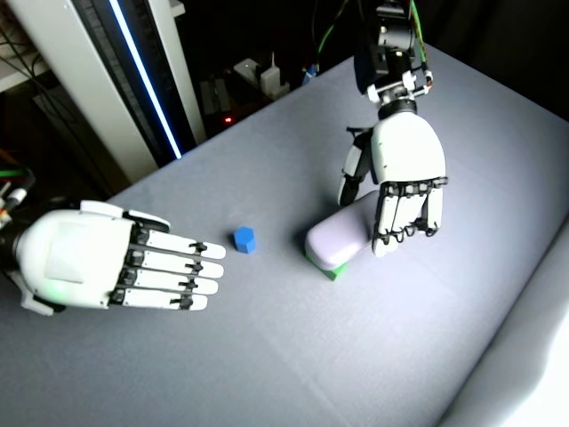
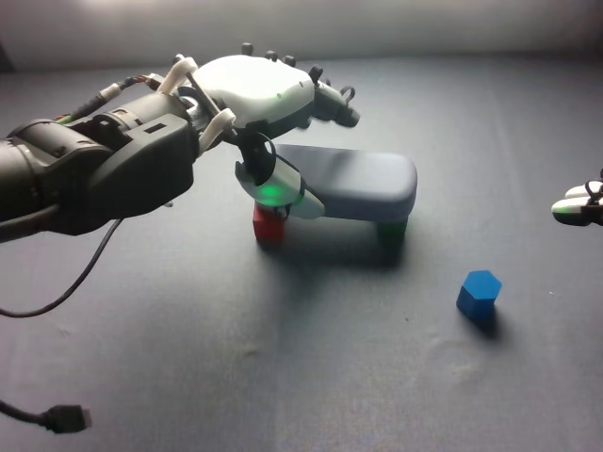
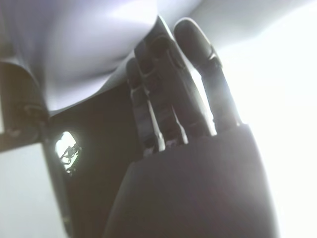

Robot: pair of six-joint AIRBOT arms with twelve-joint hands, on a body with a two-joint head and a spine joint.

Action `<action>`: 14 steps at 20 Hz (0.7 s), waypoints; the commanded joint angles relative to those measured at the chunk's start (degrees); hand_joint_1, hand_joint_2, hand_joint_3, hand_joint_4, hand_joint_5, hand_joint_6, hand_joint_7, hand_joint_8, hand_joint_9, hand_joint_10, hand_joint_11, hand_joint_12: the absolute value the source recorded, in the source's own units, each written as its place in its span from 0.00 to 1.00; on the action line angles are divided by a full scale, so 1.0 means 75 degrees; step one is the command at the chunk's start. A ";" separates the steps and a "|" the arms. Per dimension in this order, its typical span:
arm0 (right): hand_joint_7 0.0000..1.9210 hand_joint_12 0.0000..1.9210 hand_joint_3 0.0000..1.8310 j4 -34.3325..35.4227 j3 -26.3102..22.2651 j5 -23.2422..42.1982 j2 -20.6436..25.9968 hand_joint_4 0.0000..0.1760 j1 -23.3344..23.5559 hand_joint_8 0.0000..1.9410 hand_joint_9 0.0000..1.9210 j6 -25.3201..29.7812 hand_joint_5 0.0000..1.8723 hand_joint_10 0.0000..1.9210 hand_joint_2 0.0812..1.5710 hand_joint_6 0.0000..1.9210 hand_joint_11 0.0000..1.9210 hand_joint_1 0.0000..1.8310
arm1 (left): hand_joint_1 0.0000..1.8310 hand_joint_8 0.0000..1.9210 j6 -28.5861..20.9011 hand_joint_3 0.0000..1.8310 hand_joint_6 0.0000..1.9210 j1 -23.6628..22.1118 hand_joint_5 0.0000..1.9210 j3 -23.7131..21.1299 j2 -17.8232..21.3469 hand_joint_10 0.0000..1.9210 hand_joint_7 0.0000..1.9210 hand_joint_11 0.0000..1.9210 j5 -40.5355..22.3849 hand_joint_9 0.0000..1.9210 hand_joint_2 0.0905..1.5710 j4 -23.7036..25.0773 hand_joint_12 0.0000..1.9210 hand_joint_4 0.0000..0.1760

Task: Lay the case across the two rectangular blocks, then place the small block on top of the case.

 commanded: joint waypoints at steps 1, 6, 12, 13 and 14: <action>0.18 0.42 0.00 0.0223 0.0038 0.0885 0.0008 0.00 0.0084 0.00 0.19 0.0039 0.21 0.00 0.82 0.00 0.05 0.36 | 0.53 0.00 0.0023 0.00 0.00 -0.0021 0.20 -0.0066 0.0070 0.00 0.21 0.04 -0.1095 0.23 0.53 0.0033 0.64 0.46; 0.19 0.39 0.00 0.0222 0.0038 0.0886 0.0008 0.00 0.0090 0.00 0.20 0.0039 0.21 0.00 0.82 0.00 0.07 0.36 | 0.51 0.00 0.0023 0.00 0.00 0.0326 0.15 -0.1174 0.0934 0.00 0.18 0.00 -0.2630 0.19 0.51 0.0101 0.59 0.39; 0.18 0.48 0.00 -0.0016 0.0049 0.0884 0.0008 0.00 0.0332 0.00 0.18 0.0039 0.21 0.00 0.80 0.00 0.01 0.36 | 0.38 0.00 -0.0332 0.00 0.00 0.1520 0.10 -0.2626 0.2443 0.00 0.10 0.00 -0.4930 0.11 0.54 0.0172 0.35 1.00; 0.17 0.48 0.00 -0.0077 0.0058 0.0842 0.0003 0.00 0.0405 0.00 0.17 0.0039 0.20 0.00 0.80 0.00 0.00 0.37 | 0.37 0.00 -0.0397 0.00 0.00 0.1711 0.11 -0.2786 0.2620 0.00 0.10 0.00 -0.5160 0.10 0.54 0.0191 0.33 1.00; 0.16 0.46 0.00 -0.0208 0.0079 0.0736 -0.0013 0.00 0.0536 0.00 0.15 0.0039 0.20 0.00 0.81 0.00 0.00 0.37 | 0.40 0.00 -0.0437 0.00 0.00 0.1959 0.12 -0.2961 0.2796 0.00 0.11 0.00 -0.5435 0.11 0.55 0.0205 0.34 0.79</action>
